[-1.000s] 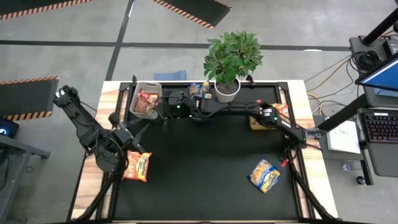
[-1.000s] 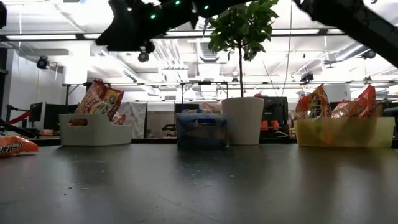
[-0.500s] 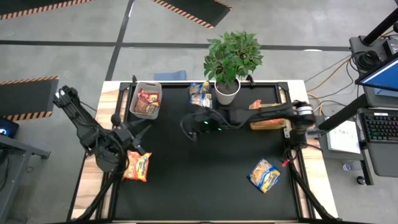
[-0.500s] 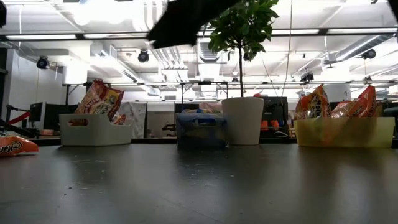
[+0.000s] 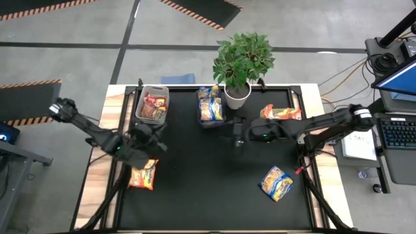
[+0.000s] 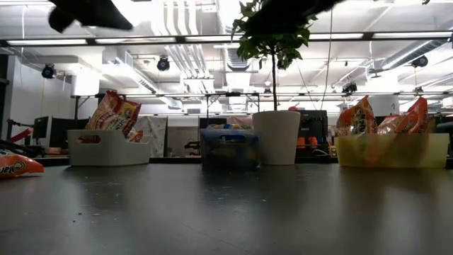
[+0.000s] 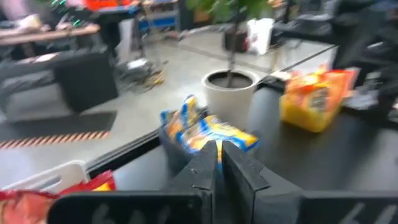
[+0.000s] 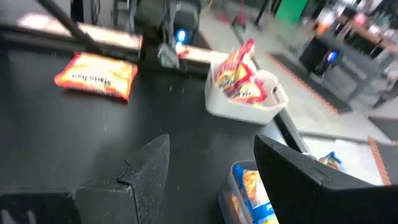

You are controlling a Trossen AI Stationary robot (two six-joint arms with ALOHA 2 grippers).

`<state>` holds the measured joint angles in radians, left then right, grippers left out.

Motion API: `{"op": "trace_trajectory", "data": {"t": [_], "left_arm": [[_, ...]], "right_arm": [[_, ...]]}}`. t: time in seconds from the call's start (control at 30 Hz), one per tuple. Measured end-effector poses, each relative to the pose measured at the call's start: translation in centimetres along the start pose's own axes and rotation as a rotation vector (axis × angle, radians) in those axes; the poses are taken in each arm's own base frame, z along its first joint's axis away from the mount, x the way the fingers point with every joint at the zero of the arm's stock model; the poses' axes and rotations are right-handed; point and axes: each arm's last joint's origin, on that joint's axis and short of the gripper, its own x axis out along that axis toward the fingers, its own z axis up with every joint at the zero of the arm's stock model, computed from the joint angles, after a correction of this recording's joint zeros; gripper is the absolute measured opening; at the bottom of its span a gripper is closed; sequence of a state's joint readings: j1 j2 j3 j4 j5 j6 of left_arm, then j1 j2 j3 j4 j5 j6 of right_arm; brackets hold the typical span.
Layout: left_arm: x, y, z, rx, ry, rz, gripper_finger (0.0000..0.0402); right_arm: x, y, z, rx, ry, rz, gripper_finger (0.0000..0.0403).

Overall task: Sort Maruchan noodles
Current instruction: Put the red noodle pack into the white bin

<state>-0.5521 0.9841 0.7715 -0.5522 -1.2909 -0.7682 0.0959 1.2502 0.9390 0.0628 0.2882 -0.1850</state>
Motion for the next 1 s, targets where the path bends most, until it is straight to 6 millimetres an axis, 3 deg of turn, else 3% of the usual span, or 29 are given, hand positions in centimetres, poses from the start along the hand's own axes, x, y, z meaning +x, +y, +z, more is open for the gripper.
{"op": "trace_trajectory", "data": {"t": [0.2,0.43,0.63,1.0], "left_arm": [[4.9,1.5,-0.2,0.032,0.141,0.155,0.0001],[9.3,6.2,0.0,0.062,0.221,0.483,0.0],[10.8,8.3,-0.5,0.058,0.279,0.584,0.0],[12.1,8.2,-3.4,0.122,0.32,0.648,0.0]], "right_arm": [[-2.4,-0.3,-2.0,0.02,-0.12,-0.021,0.0224],[-3.3,-0.4,-3.3,0.043,-0.116,-0.013,0.0224],[-2.9,-0.1,-3.8,0.029,-0.093,-0.009,0.0224],[-2.0,0.3,-4.5,0.017,-0.052,-0.002,0.0224]]}}
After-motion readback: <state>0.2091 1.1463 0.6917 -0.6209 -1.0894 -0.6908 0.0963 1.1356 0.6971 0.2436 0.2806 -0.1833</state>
